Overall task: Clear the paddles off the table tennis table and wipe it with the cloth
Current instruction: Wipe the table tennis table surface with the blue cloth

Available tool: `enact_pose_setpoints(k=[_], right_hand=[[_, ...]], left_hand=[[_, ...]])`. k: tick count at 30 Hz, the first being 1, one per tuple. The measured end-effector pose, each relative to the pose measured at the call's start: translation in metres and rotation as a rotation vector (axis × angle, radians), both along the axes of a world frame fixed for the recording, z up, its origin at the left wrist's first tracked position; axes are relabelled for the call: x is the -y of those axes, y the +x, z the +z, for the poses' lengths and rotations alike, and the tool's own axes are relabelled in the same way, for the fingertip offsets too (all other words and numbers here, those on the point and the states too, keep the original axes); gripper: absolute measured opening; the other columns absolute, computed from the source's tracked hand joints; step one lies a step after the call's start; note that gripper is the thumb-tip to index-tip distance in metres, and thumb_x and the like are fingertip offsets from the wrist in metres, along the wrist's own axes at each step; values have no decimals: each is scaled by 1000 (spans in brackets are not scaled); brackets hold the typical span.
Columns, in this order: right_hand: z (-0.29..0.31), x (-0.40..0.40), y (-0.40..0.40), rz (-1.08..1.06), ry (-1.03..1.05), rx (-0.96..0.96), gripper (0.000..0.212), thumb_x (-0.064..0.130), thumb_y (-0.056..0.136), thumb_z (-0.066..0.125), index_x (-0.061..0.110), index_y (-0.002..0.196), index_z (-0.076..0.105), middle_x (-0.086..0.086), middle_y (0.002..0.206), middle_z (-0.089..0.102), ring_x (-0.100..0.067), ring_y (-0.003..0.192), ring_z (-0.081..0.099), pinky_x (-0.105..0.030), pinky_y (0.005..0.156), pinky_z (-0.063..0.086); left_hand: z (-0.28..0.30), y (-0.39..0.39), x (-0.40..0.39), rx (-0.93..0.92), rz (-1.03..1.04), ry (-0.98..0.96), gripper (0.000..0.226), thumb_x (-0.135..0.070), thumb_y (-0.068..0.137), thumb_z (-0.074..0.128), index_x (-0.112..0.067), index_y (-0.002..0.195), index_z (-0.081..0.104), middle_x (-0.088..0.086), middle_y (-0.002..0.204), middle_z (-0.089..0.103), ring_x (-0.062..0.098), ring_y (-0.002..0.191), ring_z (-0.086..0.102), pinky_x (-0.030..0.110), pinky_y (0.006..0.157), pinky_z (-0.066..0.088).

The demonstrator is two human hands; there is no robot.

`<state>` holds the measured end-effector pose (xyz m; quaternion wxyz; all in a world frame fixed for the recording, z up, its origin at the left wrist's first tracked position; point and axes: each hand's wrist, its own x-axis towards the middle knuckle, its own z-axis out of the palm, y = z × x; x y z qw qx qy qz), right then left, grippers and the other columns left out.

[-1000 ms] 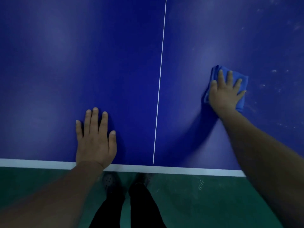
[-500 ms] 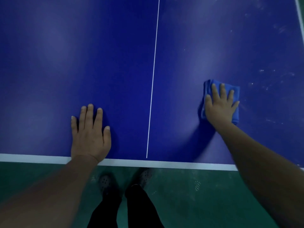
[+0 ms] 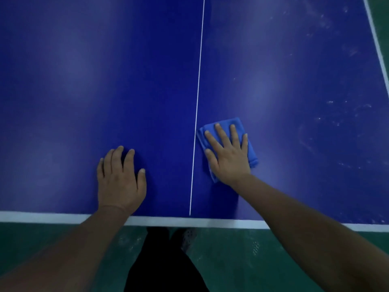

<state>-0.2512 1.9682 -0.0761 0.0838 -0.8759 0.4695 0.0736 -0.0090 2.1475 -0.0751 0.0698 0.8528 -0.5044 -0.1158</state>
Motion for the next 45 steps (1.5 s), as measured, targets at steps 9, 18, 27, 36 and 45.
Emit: enact_pose_setpoints(k=[9,18,27,36,45], right_hand=[[-7,79,69,-143,-11,11,60,58,100,14,42,158,13,6,169,6,-32,154,-6,-61,120,-9],[-17,252,95,-258,-79,27,63,59,97,14,43,157,15,6,168,12,-33,154,3,-63,120,1],[-12,164,76,-309,-139,64,58,51,99,27,36,156,28,-1,165,26,-39,151,18,-68,116,18],[-16,276,225,82,-101,136,55,52,102,17,41,156,21,3,166,20,-37,154,6,-68,118,8],[-12,340,232,-57,-117,58,57,51,102,13,39,158,14,0,168,11,-40,153,2,-68,117,5]], left_hand=[[-1,46,179,-48,-47,-110,64,-39,101,27,-8,157,21,10,166,15,24,154,7,48,125,0],[-20,72,281,56,-82,-8,72,-52,98,4,-15,159,4,9,168,-3,23,154,-12,53,123,-6],[-17,73,281,29,-83,21,66,-49,100,6,-16,156,2,10,168,0,25,154,-10,57,123,0],[-20,74,282,43,-92,-10,64,-45,100,21,-9,153,27,14,163,24,29,153,15,59,120,13],[-18,74,284,32,-94,-18,65,-42,98,27,-7,152,33,16,162,26,31,152,18,60,119,13]])
